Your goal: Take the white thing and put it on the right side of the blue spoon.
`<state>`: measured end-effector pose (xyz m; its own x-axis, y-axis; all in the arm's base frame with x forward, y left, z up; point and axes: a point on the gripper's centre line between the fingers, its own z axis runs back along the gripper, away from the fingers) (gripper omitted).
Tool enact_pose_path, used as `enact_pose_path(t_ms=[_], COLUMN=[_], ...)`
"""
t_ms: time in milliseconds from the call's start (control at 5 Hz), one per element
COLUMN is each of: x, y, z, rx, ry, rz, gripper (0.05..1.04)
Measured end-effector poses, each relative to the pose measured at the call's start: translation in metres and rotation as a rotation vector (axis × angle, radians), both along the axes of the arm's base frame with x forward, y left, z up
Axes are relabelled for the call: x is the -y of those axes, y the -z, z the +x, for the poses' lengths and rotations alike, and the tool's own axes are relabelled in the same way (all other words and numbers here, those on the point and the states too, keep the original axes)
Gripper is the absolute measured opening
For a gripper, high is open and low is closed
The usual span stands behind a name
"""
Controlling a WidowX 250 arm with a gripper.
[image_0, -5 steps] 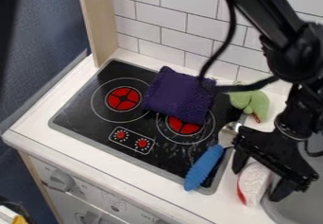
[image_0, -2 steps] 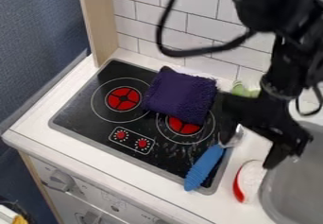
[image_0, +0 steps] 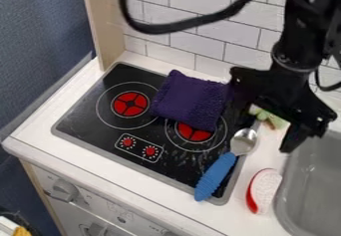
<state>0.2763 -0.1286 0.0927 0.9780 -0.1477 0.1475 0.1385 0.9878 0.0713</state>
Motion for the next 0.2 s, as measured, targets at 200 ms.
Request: enact_pose_path(t_ms=[200], x=[-0.0104], y=[-0.0041], z=[0.0028], rx=[-0.090], ry=[-0.002], rz=[-0.048], gripper=[1.000])
